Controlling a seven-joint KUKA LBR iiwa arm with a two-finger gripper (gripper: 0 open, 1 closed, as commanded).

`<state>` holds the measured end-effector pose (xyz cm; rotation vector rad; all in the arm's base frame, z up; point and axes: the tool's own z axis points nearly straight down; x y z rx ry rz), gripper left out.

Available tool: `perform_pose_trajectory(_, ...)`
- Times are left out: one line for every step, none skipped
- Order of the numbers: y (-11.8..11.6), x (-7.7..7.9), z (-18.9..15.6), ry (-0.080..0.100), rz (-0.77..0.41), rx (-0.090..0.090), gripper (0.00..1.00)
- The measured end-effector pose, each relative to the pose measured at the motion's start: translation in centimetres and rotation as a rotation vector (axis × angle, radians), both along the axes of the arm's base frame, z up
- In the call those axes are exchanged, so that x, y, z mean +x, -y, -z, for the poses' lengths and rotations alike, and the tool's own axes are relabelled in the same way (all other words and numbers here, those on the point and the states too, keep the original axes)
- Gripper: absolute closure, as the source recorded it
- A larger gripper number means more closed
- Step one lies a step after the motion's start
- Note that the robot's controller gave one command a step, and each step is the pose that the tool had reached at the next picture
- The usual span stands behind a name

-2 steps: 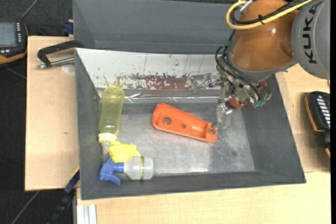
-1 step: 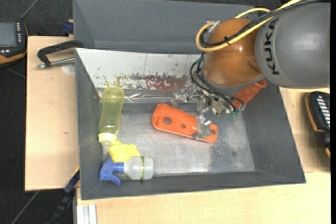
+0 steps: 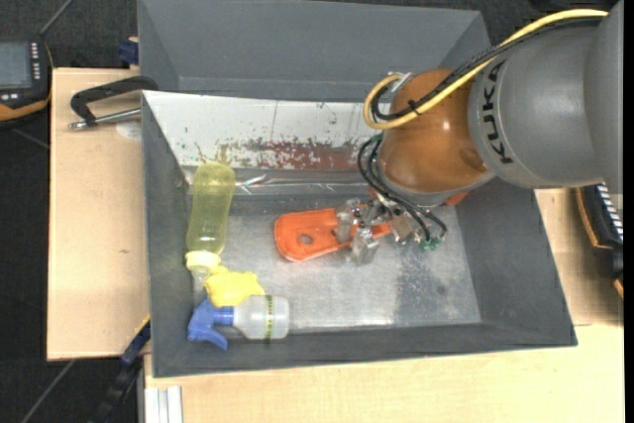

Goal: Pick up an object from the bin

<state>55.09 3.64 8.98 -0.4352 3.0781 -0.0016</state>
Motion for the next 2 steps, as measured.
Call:
perform_pose_trajectory(0.0, 0.0, 0.0, 0.000, 0.000, 0.000, 1.00)
perform_pose_trajectory(-0.9, 1.9, 1.1, 0.007, -0.025, 0.000, 1.00)
